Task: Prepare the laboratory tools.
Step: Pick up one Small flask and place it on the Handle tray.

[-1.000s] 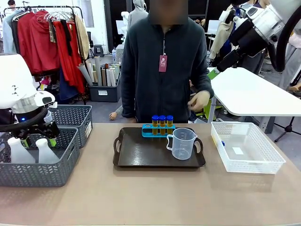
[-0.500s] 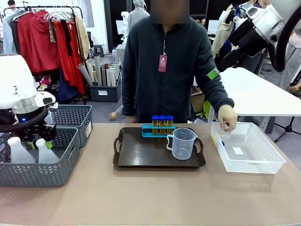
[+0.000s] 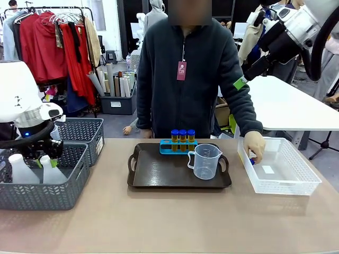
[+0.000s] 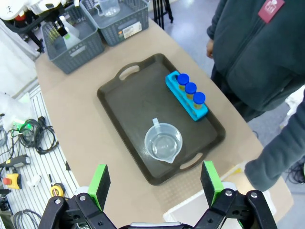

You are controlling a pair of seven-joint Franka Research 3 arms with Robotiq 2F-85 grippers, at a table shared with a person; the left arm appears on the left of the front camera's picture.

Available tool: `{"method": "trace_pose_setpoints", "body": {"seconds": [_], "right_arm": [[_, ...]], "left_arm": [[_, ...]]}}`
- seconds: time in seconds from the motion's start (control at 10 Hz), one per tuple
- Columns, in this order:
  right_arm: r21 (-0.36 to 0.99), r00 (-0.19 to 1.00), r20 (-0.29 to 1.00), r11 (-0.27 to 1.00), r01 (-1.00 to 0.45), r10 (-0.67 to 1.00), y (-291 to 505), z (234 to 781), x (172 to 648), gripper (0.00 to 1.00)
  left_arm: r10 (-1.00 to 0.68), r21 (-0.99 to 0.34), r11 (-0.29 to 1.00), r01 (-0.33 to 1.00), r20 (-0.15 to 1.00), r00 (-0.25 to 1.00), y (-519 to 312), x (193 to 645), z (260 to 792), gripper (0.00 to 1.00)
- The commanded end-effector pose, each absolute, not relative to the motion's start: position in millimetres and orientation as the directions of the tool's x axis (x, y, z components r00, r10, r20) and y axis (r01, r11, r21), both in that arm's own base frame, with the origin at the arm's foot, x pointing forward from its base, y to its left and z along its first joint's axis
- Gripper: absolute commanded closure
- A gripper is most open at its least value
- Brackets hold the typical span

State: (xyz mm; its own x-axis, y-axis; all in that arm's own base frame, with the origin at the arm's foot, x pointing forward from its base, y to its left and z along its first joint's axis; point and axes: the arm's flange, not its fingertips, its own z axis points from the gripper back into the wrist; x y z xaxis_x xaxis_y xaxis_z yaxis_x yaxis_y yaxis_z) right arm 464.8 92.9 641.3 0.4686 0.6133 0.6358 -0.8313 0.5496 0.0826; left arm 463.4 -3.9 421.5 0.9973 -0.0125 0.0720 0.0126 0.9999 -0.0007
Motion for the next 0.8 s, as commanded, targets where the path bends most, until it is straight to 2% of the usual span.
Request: {"method": "trace_pose_setpoints", "body": {"seconds": [0.0, 0.2, 0.5, 0.7], "right_arm": [[0.086, 0.464, 0.64, 0.544, -0.835, 0.612, 92.1, 642.6, 464.2, 0.0], [0.086, 0.464, 0.64, 0.544, -0.835, 0.612, 92.1, 642.6, 464.2, 0.0], [0.086, 0.464, 0.64, 0.544, -0.835, 0.612, 92.1, 642.6, 464.2, 0.0], [0.086, 0.464, 0.64, 0.544, -0.835, 0.612, 92.1, 642.6, 464.2, 0.0]], "left_arm": [[-0.045, -0.013, 0.999, 0.047, 0.095, 0.994, -13.7, 460.6, 452.1, 1.0], [-0.101, 0.018, 0.995, 0.099, 0.128, 0.987, -34.0, 451.8, 506.1, 1.0], [-0.122, 0.091, 0.99, 0.112, 0.122, 0.985, -66.6, 442.6, 586.6, 1.0], [-0.172, 0.129, 0.98, 0.151, 0.172, 0.97, -93.1, 434.4, 647.6, 1.0]]}}
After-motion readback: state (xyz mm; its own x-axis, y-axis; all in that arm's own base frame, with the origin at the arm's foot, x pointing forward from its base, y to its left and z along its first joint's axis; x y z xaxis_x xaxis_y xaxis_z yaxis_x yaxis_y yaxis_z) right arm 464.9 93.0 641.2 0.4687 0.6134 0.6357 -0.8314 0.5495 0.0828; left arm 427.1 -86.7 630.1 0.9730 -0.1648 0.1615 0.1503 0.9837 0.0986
